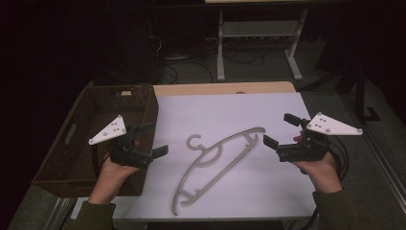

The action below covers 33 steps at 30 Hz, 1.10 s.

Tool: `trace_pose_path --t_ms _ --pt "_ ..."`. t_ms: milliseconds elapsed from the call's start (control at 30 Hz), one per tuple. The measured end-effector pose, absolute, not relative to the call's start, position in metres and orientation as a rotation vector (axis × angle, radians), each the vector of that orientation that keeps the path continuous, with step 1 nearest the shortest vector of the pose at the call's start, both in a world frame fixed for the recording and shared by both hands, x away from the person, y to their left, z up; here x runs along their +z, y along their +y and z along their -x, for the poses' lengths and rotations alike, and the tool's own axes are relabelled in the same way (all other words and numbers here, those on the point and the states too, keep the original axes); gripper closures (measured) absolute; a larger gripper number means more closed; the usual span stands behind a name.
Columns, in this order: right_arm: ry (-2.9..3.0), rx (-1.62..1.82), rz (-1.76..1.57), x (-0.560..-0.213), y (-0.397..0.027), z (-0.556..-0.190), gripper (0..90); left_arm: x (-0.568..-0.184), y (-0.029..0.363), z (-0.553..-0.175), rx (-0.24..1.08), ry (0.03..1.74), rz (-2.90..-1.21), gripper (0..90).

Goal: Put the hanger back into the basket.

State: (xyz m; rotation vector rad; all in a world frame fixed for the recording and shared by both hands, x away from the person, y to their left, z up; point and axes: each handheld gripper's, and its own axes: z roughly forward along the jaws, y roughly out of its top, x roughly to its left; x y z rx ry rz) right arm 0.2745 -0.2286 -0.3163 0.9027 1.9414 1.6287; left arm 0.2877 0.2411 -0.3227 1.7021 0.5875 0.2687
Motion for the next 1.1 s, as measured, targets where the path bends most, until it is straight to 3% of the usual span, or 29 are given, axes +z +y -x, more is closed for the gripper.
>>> trace_pose_path --t_ms 1100 --pt "2.099 1.509 -0.887 -0.332 -0.21 -0.28 0.0 -0.349 0.185 -0.281 0.205 0.563 -1.859 0.0"
